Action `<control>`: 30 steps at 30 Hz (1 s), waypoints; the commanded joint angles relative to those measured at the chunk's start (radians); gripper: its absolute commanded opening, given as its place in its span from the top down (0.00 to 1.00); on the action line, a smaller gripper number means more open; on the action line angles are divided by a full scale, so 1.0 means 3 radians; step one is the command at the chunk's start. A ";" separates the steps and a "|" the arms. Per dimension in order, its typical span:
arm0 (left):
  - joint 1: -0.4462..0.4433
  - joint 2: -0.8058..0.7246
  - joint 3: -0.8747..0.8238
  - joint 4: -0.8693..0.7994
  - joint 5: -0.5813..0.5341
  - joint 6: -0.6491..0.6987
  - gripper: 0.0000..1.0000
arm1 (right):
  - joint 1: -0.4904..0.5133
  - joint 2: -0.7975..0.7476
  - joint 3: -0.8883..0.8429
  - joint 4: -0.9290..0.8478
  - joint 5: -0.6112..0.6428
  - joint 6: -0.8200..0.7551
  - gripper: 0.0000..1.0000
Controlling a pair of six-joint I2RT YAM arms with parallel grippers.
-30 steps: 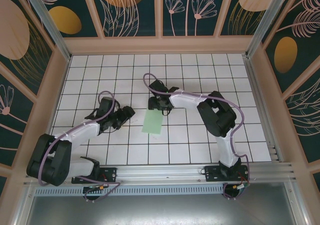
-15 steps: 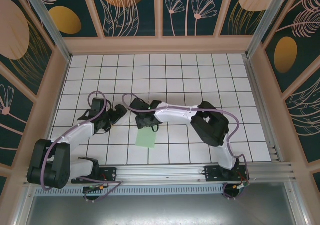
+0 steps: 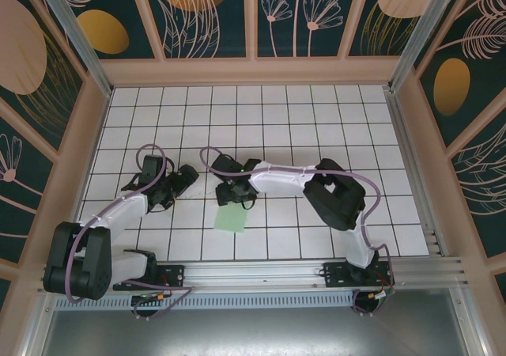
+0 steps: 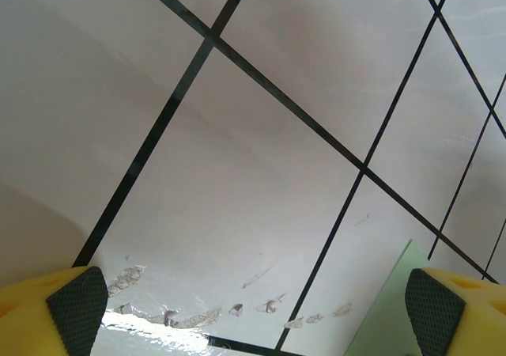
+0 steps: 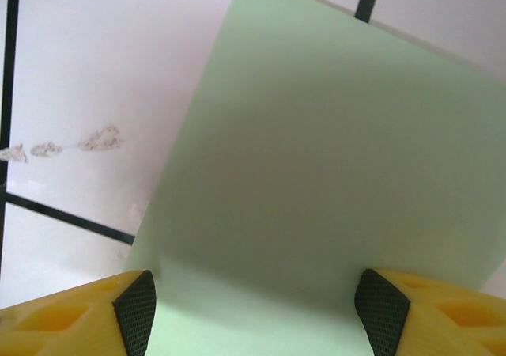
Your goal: Fold a paper plane with a square sheet of paper (pick it up from the middle)
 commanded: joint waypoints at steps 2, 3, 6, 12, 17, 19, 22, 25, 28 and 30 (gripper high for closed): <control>0.0024 -0.0046 -0.0015 -0.0016 0.0050 0.0051 0.02 | -0.0387 0.0045 -0.0249 0.0185 0.0202 -0.0481 0.27; 0.0023 -0.0043 -0.0024 -0.0004 0.0060 0.0049 0.02 | -0.0475 0.0064 -0.0233 0.0238 0.0234 -0.0629 0.27; 0.0026 -0.0031 -0.0039 0.0028 0.0097 0.0045 0.01 | -0.0664 0.0111 -0.0130 0.0353 0.0318 -0.1041 0.27; 0.0024 -0.0055 -0.0067 0.0056 0.0118 0.0049 0.01 | -0.0657 -0.0128 0.0027 0.0213 0.0289 -0.1088 0.25; 0.0023 -0.0039 -0.0089 0.0088 0.0150 0.0047 0.02 | -0.0389 -0.0295 -0.0109 0.0019 0.0345 -0.0722 0.22; 0.0025 -0.0026 -0.0093 0.0106 0.0173 0.0048 0.02 | -0.0316 -0.0268 -0.0149 -0.0073 0.0343 -0.0557 0.22; 0.0026 -0.0011 -0.0093 0.0121 0.0188 0.0055 0.01 | -0.0261 -0.0231 -0.0229 -0.0108 0.0307 -0.0414 0.22; 0.0025 0.0003 -0.0098 0.0135 0.0209 0.0055 0.01 | -0.0241 -0.0195 -0.0251 -0.0098 0.0248 -0.0384 0.22; 0.0026 0.0002 -0.0108 0.0140 0.0219 0.0050 0.02 | -0.0226 -0.0126 -0.0227 -0.0133 0.0244 -0.0387 0.22; 0.0026 0.0001 -0.0113 0.0149 0.0224 0.0048 0.01 | -0.0214 -0.0081 -0.0227 -0.0155 0.0262 -0.0418 0.23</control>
